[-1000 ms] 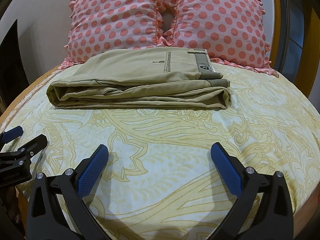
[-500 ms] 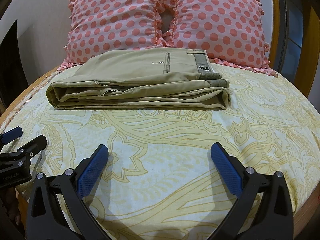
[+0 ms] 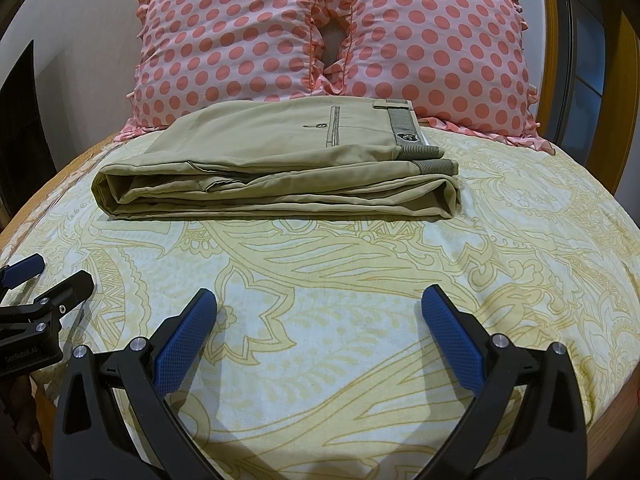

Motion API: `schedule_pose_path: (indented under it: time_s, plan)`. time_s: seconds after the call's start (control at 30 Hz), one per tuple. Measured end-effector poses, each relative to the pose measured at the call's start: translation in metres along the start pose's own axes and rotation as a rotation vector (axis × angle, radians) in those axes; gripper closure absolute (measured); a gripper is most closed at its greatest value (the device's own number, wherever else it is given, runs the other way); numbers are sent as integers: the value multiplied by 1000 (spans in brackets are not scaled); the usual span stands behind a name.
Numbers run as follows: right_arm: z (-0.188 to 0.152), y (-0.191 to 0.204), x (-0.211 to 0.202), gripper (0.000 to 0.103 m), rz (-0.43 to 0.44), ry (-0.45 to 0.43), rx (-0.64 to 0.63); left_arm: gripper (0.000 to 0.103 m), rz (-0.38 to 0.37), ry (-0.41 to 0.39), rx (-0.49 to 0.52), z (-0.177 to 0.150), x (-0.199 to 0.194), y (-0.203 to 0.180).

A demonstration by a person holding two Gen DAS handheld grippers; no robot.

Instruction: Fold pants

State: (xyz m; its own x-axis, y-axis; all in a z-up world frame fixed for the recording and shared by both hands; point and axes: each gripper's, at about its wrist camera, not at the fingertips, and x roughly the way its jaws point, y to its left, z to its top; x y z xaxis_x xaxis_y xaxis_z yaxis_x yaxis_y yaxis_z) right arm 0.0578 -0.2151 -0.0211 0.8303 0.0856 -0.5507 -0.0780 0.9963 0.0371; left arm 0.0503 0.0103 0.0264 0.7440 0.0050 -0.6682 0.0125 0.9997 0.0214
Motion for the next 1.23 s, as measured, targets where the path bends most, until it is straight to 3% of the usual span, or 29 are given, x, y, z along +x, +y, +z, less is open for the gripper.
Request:
schedule_pose_path:
  time_s: [1.23]
  plan:
    - [-1, -2, 1, 1, 1, -4, -1, 2, -6, -8, 7, -2, -1, -2]
